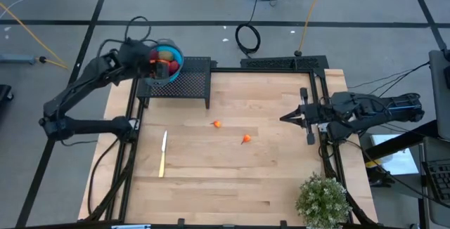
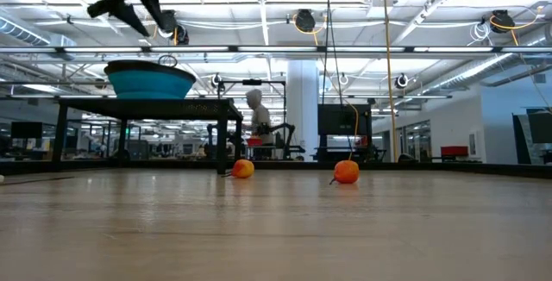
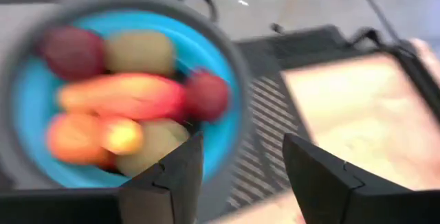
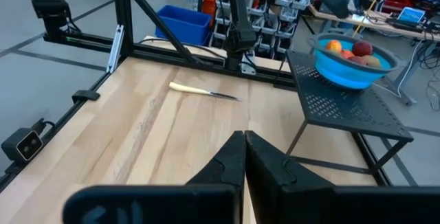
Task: Pick & Place Fruit
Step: Put the pear into the blue strainer bowl on the shelf
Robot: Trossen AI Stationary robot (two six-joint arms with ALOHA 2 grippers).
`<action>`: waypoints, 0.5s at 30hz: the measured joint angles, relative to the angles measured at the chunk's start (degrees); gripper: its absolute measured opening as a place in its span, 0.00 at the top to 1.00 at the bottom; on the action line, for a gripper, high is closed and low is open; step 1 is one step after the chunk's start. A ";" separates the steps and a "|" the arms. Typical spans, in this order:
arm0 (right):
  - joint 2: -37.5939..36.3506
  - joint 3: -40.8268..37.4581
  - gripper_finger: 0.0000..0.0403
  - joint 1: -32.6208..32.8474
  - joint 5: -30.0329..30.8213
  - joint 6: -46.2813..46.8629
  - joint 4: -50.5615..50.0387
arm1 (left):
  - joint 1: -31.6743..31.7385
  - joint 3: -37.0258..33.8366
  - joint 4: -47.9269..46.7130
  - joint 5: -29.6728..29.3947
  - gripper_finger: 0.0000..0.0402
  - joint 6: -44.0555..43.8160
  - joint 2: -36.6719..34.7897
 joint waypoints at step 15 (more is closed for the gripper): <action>1.74 0.00 0.99 0.00 -0.02 -0.42 -0.15 | -31.07 -0.04 -4.47 0.60 0.76 -23.80 0.69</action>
